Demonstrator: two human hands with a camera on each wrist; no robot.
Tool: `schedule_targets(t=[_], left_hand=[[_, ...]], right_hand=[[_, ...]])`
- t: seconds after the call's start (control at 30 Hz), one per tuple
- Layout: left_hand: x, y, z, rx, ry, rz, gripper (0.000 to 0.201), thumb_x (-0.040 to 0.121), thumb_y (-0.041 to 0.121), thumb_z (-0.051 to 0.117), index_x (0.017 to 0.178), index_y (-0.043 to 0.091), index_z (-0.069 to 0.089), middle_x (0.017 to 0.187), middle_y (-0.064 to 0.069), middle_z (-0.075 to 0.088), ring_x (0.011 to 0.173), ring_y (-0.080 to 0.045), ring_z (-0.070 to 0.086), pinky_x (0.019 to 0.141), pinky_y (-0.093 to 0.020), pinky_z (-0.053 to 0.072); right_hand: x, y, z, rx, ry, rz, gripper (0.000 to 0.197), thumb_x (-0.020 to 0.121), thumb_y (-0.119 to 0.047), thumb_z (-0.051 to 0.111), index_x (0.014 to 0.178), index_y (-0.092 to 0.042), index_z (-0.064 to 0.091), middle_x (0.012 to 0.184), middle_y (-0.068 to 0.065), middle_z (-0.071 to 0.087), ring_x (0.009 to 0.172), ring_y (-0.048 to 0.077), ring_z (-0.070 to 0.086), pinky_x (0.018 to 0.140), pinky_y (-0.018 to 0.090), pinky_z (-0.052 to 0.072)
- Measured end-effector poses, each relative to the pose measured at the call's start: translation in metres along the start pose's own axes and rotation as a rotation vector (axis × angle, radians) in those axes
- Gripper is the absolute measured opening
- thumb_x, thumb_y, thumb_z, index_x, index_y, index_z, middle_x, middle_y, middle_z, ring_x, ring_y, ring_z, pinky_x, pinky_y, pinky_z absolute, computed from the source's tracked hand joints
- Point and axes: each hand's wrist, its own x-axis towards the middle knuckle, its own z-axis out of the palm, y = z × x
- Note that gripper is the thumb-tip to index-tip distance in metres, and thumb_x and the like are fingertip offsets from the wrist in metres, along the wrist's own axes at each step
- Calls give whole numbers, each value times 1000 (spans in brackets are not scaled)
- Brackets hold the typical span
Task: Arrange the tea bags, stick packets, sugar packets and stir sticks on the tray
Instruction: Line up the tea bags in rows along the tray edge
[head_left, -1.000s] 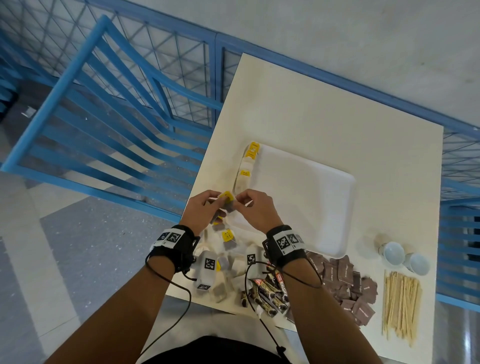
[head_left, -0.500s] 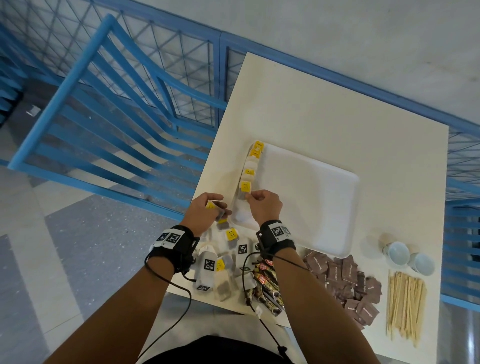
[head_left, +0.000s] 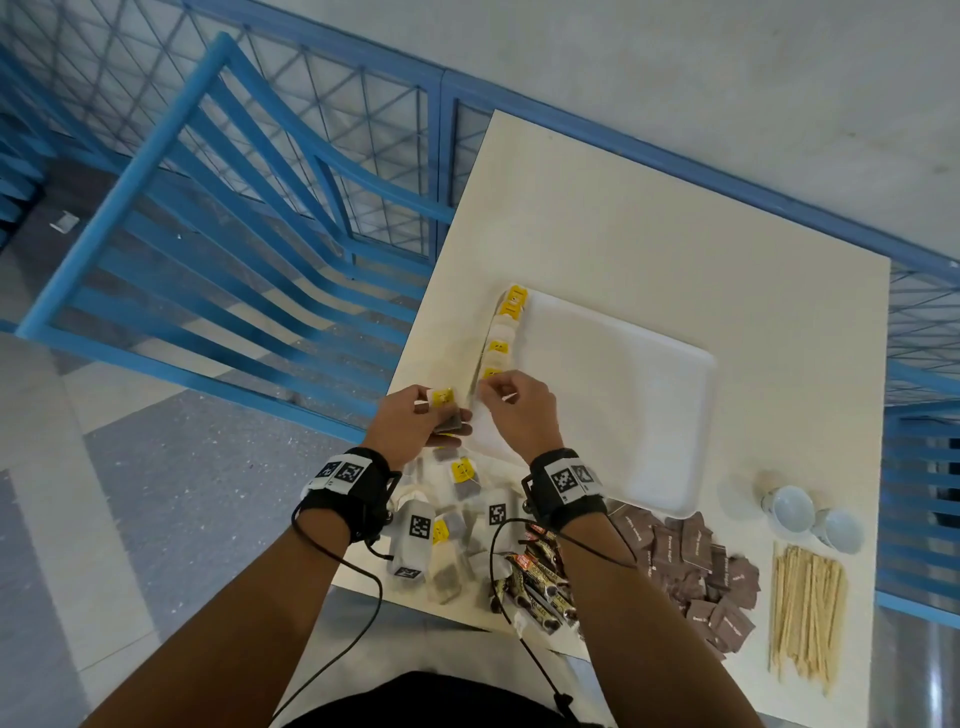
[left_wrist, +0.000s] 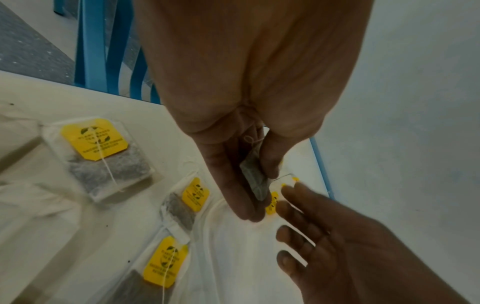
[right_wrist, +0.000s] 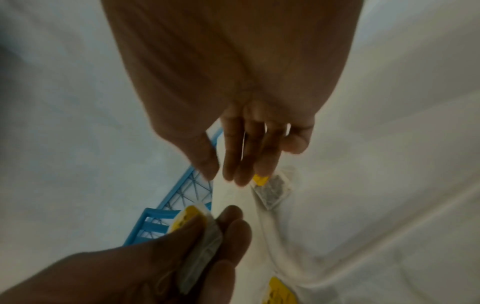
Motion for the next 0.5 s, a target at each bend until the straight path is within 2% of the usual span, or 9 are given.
schedule_targets(t=[0.1, 0.23, 0.37, 0.5], left_hand=[[0, 0, 2, 29, -25, 10, 26, 99, 10, 65, 113, -11, 58, 95, -24, 76, 90, -39, 76, 75, -43, 64], [-2, -2, 3, 28, -43, -13, 31, 96, 15, 69, 113, -9, 58, 97, -23, 76, 91, -39, 76, 78, -44, 64], [-1, -12, 2, 65, -14, -21, 27, 96, 13, 70, 111, -7, 62, 103, -24, 75, 85, -33, 76, 74, -45, 64], [1, -20, 1, 116, 30, -16, 18, 94, 10, 72, 105, -4, 67, 100, -29, 72, 71, -26, 69, 66, -39, 63]], right_hand=[[-4, -9, 4, -4, -173, -74, 17, 92, -33, 70, 99, -19, 76, 91, -9, 72, 84, 8, 65, 75, 14, 46], [-4, -8, 5, 8, -150, -105, 7, 91, -28, 72, 89, -21, 72, 82, -11, 69, 75, 5, 62, 70, 12, 47], [-6, 0, 8, 70, -85, -29, 8, 90, -32, 73, 86, -29, 66, 83, -8, 70, 76, 16, 67, 79, 35, 57], [-14, 12, 11, 63, -172, 52, 14, 88, -37, 74, 94, -27, 65, 90, -2, 73, 83, 20, 70, 81, 38, 58]])
